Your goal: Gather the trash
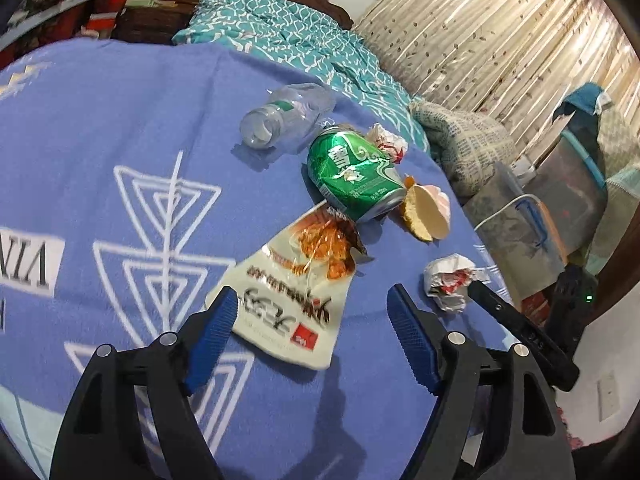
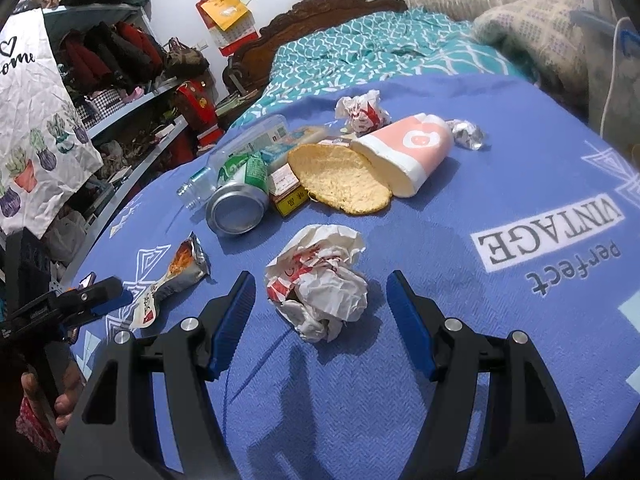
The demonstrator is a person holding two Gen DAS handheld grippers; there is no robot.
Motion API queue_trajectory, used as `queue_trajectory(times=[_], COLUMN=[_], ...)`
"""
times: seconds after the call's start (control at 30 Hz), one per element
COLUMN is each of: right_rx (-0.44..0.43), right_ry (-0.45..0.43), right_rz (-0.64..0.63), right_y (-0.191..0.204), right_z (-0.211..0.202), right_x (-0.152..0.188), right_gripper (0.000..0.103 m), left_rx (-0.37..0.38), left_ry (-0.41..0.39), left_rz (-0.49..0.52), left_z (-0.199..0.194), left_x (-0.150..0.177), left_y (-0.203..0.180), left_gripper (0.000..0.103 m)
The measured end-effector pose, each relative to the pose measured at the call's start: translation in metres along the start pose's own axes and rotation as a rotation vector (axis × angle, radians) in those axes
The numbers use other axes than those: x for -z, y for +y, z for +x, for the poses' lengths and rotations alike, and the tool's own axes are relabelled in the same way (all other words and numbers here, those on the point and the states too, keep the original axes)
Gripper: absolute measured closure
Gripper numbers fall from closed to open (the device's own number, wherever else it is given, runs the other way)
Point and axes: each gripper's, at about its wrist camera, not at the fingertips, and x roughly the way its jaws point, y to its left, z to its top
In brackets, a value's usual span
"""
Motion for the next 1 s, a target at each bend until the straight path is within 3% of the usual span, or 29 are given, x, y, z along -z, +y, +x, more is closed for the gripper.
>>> queue_trajectory(times=[0.23, 0.33, 0.37, 0.43, 0.47, 0.53, 0.7, 0.77, 0.8, 0.87, 1.0], right_rx=[0.0, -0.017, -0.02, -0.021, -0.021, -0.017, -0.024, -0.02, -0.017, -0.01, -0.003], right_ry=[0.027, 0.051, 0.06, 0.064, 0.069, 0.077, 0.092, 0.103, 0.11, 0.129, 0.087], right_rz=[0.006, 0.012, 0.006, -0.007, -0.019, -0.032, -0.046, -0.056, -0.063, -0.079, -0.102], right_y=[-0.005, -0.006, -0.005, -0.002, 0.001, 0.004, 0.01, 0.012, 0.013, 0.014, 0.012], right_z=[0.007, 0.013, 0.016, 0.019, 0.021, 0.026, 0.034, 0.036, 0.037, 0.039, 0.025], right_x=[0.002, 0.0, -0.001, -0.002, -0.003, -0.003, -0.006, -0.006, -0.005, -0.003, -0.001], right_gripper=[0.033, 0.033, 0.033, 0.033, 0.033, 0.033, 0.033, 0.036, 0.051, 0.058, 0.06], left_rx=[-0.116, -0.187, -0.191, -0.182, -0.181, -0.236, -0.185, -0.15, -0.12, -0.115, -0.014], left_ry=[0.033, 0.072, 0.112, 0.118, 0.129, 0.118, 0.099, 0.101, 0.105, 0.106, 0.113], left_rz=[0.207, 0.295, 0.293, 0.314, 0.331, 0.386, 0.387, 0.363, 0.335, 0.311, 0.227], left_z=[0.032, 0.051, 0.058, 0.06, 0.061, 0.063, 0.049, 0.045, 0.043, 0.042, 0.036], left_x=[-0.005, -0.009, -0.012, -0.015, -0.015, -0.014, -0.013, -0.015, -0.016, -0.016, -0.02], left_y=[-0.034, -0.035, -0.032, -0.031, -0.03, -0.033, -0.038, -0.041, -0.04, -0.041, -0.044], left_gripper=[0.01, 0.008, 0.008, 0.009, 0.011, 0.053, 0.077, 0.077, 0.078, 0.078, 0.079])
